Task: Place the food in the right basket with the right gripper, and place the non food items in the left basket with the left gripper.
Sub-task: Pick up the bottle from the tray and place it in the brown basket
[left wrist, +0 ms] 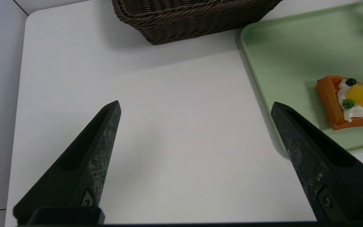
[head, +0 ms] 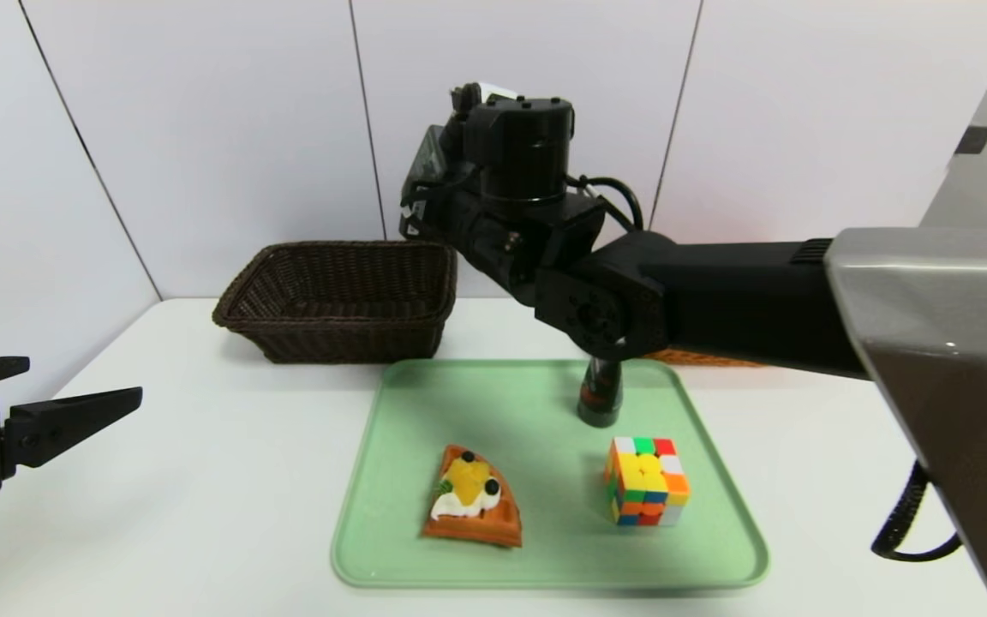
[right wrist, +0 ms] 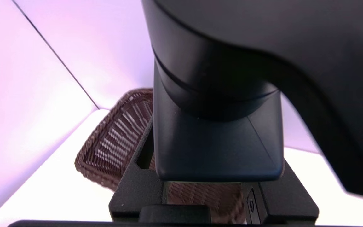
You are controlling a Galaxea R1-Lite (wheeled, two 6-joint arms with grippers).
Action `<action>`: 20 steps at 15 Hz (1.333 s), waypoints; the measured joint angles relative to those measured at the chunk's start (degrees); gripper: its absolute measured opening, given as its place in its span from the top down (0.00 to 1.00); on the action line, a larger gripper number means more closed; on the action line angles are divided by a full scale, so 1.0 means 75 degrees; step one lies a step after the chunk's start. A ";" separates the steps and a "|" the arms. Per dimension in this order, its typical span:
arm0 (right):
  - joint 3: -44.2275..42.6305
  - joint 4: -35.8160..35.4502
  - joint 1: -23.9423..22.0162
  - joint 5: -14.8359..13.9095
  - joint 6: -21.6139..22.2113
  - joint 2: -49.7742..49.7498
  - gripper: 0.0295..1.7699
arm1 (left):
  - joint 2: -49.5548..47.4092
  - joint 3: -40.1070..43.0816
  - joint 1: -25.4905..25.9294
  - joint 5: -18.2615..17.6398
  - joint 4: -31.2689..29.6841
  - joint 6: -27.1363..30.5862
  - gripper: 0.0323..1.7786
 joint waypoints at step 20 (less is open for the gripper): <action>-0.0015 -0.1673 -0.0343 0.0761 -0.0336 0.1746 0.66 | 0.0263 -0.0011 -0.0878 0.0610 -0.0011 -0.0005 0.05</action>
